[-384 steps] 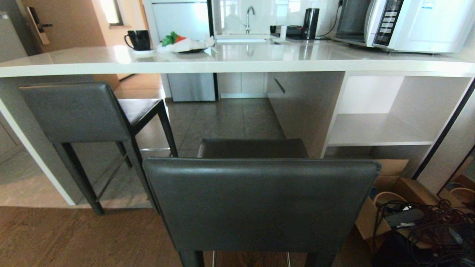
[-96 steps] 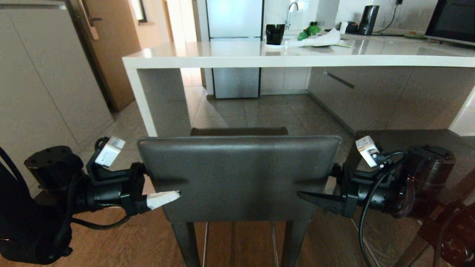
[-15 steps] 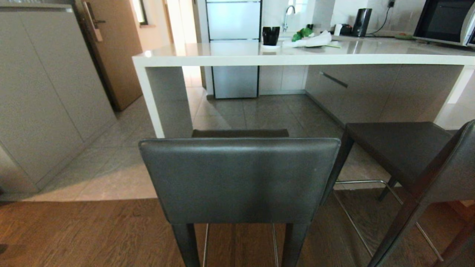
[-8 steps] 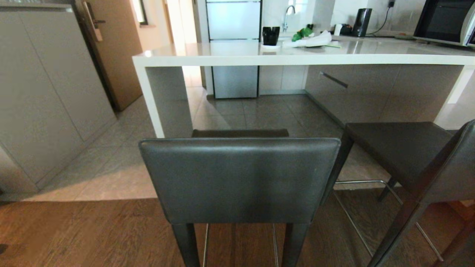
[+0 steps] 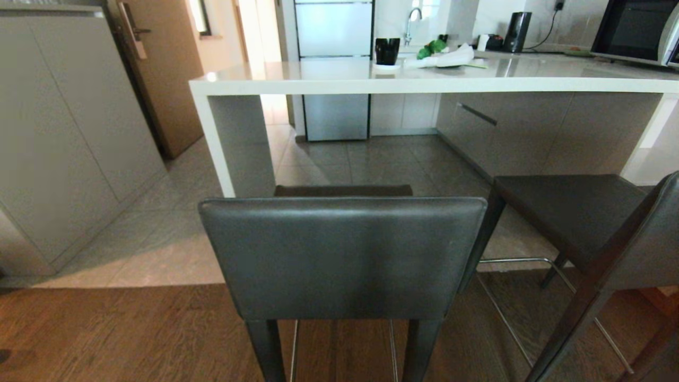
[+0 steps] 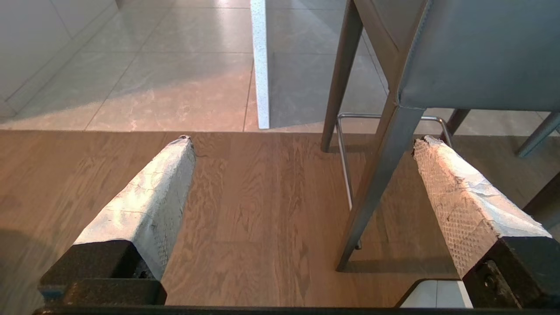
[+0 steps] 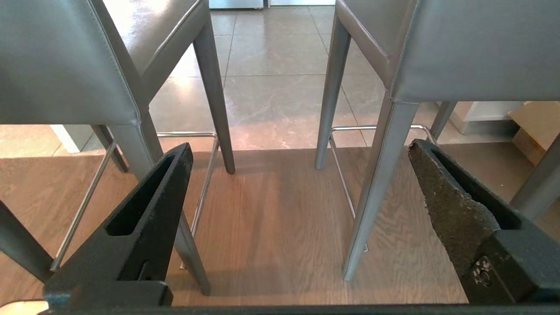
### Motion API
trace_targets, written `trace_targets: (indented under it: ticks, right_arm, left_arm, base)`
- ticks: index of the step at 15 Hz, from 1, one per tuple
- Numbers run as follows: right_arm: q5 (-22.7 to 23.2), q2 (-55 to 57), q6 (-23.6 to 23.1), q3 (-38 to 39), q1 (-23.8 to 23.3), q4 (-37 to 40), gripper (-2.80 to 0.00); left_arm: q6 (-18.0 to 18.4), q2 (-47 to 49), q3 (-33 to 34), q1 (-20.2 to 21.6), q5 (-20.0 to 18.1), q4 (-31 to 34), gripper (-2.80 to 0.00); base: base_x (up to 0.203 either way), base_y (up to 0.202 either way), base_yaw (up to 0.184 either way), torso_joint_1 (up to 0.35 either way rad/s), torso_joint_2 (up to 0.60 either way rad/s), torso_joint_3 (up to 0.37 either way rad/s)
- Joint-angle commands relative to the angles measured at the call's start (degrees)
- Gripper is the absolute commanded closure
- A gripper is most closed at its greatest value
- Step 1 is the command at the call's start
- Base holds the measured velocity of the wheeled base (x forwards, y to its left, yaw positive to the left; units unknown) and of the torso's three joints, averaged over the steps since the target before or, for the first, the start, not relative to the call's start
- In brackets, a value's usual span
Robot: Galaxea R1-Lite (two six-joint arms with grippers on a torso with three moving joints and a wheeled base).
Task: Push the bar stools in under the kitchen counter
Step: Push the gray chair back under the dining table
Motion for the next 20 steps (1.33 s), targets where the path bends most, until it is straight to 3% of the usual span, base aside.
trace_targets:
  ticks: [1, 9, 11, 18, 20]
  right_arm:
    - [-0.1, 0.0, 0.8, 0.0, 0.0, 0.0, 0.00]
    - [2.1, 0.0, -4.1, 0.0, 0.0, 0.3, 0.00]
    - [3.5, 0.0, -10.3, 0.0, 0.0, 0.2, 0.00]
    - [2.3, 0.0, -2.6, 0.0, 0.0, 0.3, 0.00]
    - [0.1, 0.0, -0.2, 0.0, 0.0, 0.2, 0.00]
  left_arm:
    - [-0.2, 0.1, 0.1, 0.0, 0.1, -0.1, 0.00]
    - [-1.0, 0.1, -0.1, 0.0, 0.2, 0.6, 0.00]
    - [-0.8, 0.1, -0.1, 0.0, 0.2, 0.6, 0.00]
    - [-1.2, 0.1, -0.1, -0.2, 0.3, 0.6, 0.00]
    - [-1.3, 0.1, -0.1, -0.1, 0.3, 0.6, 0.00]
  base:
    - [0.000, 0.000, 0.000, 0.000, 0.00, 0.000]
    - [0.000, 0.000, 0.000, 0.000, 0.00, 0.000]
    - [0.000, 0.000, 0.000, 0.000, 0.00, 0.000]
    - [0.000, 0.000, 0.000, 0.000, 0.00, 0.000]
    - [0.000, 0.000, 0.000, 0.000, 0.00, 0.000]
